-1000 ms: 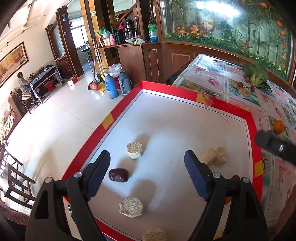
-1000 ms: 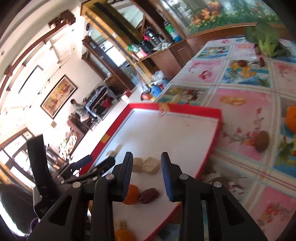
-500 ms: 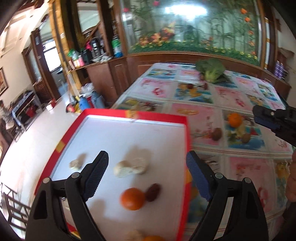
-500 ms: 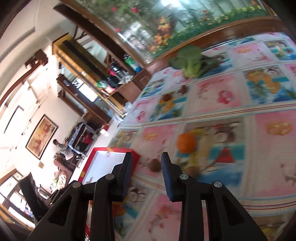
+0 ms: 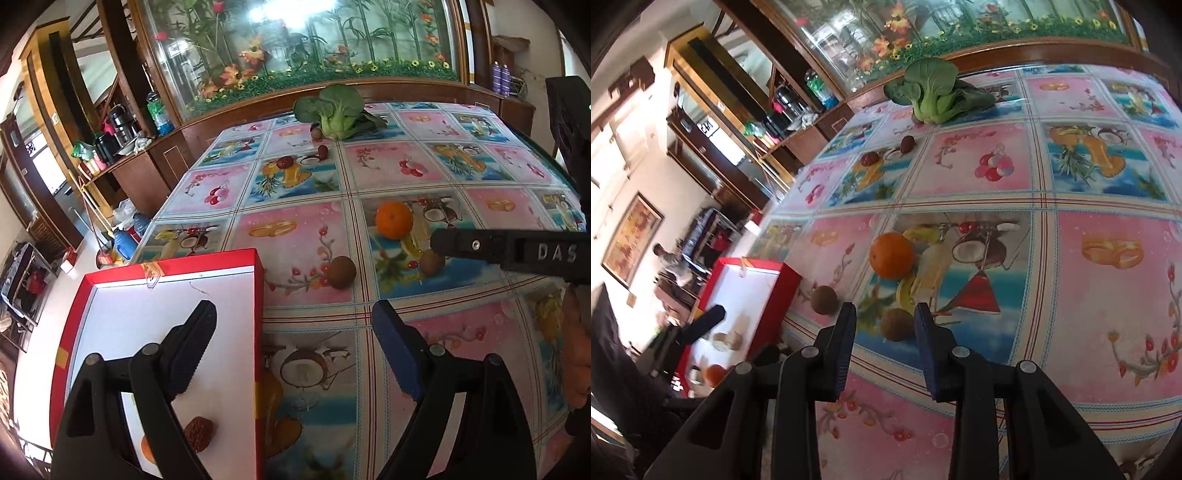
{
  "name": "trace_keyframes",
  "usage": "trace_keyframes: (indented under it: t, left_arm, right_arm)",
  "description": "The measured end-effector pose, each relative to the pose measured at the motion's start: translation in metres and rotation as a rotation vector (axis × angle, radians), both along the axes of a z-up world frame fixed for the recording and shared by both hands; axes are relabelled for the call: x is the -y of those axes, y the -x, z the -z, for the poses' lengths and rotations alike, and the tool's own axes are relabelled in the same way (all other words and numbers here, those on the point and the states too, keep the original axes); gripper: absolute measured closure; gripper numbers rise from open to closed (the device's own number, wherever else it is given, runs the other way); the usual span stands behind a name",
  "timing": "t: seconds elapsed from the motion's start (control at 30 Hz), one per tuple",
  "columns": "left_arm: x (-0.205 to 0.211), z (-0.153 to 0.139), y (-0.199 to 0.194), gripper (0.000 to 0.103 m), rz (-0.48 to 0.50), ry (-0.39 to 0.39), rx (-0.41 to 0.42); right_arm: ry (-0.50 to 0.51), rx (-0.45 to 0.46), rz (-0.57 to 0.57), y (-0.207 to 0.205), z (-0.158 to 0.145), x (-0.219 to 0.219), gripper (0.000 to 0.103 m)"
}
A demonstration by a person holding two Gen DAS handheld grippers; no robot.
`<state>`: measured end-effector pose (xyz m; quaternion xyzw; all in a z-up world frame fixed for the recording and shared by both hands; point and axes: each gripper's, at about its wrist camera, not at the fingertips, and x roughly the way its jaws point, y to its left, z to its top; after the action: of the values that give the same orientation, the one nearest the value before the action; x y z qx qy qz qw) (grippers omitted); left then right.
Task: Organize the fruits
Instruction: 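Reach the right gripper to a brown kiwi and grasp it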
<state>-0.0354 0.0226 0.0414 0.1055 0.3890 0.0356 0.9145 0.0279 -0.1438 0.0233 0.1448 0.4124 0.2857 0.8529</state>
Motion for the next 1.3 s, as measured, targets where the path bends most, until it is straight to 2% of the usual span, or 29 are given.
trace_keyframes:
  t: [0.37,0.4,0.47,0.63,0.87,1.2,1.3]
  left_arm:
    - [-0.005,0.010,-0.010,0.016,0.001,0.013,-0.037]
    - [-0.005,0.010,-0.012,0.016,0.001,0.016,-0.043]
    - [-0.004,0.010,-0.016,0.016,0.004,0.017,-0.046]
    - [0.001,0.011,-0.030,0.016,0.011,0.006,-0.053]
    - [0.004,0.022,-0.053,0.017,0.005,0.049,-0.103]
    - [0.008,0.028,-0.063,0.022,-0.019,-0.031,-0.074]
    - [0.014,0.035,-0.068,0.022,-0.025,-0.107,-0.094]
  right_arm:
    - [0.169,0.045,-0.017,0.003,0.011,-0.022,0.070]
    - [0.176,0.050,-0.018,0.004,0.011,-0.022,0.073]
    - [0.180,0.043,-0.027,0.003,0.012,-0.022,0.082]
    - [0.183,0.036,-0.008,0.002,0.011,-0.020,0.082]
    - [0.122,-0.022,0.057,-0.007,0.012,-0.003,0.082]
    - [0.135,-0.013,0.035,-0.005,0.010,-0.012,0.082]
    - [0.140,-0.002,0.033,-0.003,0.010,-0.014,0.082]
